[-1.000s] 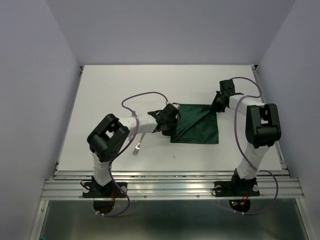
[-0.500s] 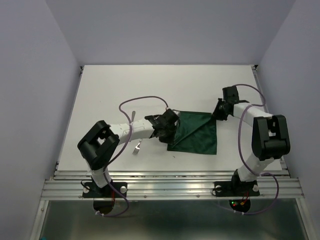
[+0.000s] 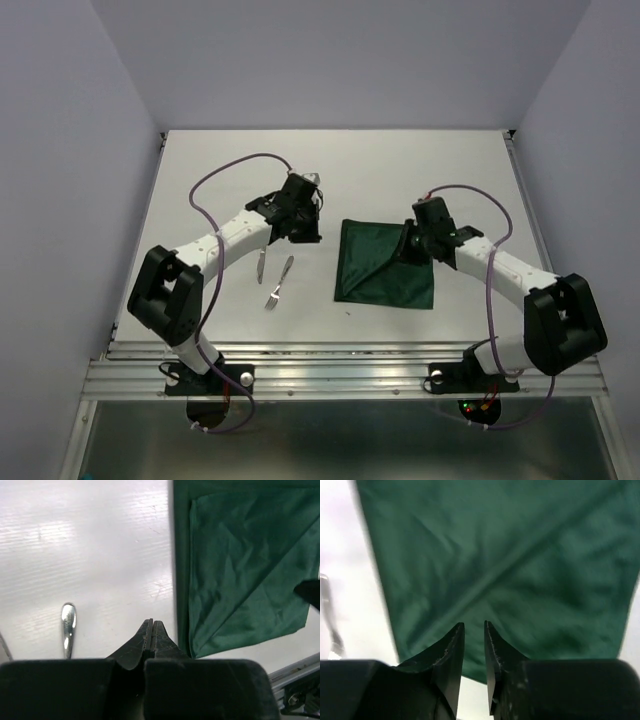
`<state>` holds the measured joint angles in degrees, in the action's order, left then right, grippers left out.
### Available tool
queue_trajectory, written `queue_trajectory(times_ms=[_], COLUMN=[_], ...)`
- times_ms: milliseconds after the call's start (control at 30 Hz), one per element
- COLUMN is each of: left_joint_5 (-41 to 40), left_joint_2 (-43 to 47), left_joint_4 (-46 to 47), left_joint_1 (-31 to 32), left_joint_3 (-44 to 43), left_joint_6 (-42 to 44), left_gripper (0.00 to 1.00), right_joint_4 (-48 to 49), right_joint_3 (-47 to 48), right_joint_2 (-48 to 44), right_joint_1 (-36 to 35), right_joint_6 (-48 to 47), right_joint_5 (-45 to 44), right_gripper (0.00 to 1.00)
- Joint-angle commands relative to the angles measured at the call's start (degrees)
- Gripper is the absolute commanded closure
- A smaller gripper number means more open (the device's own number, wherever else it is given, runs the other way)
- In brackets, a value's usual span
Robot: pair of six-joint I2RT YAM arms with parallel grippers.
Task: Fold the napkin into a case and place the utensils inside
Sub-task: Pick up the upper triangle-folded napkin from the center of the board.
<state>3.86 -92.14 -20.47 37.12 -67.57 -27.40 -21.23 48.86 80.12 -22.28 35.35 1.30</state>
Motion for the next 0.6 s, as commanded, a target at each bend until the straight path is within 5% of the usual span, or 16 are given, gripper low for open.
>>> queue_trajectory(times_ms=[0, 167, 567], left_joint_5=[-1.22, -1.13, -0.96], left_joint_2=[-1.81, -3.75, 1.08], left_joint_4=[-0.01, 1.04, 2.72], left_joint_1=[-2.23, -2.76, -4.16], left_joint_3=[-4.58, -5.64, 0.59], left_joint_6=[1.73, 1.38, -1.17], left_gripper=[1.0, 1.0, 0.93], right_joint_4=[-3.11, -3.9, 0.4], right_joint_3=[-8.06, -8.7, 4.56], right_joint_2=[-6.09, -5.68, 13.83], right_joint_1=[0.66, 0.66, 1.28], right_joint_6=[6.74, 6.13, -4.93], right_joint_5=[-4.98, -9.82, -23.35], right_gripper=[0.68, 0.64, 0.63])
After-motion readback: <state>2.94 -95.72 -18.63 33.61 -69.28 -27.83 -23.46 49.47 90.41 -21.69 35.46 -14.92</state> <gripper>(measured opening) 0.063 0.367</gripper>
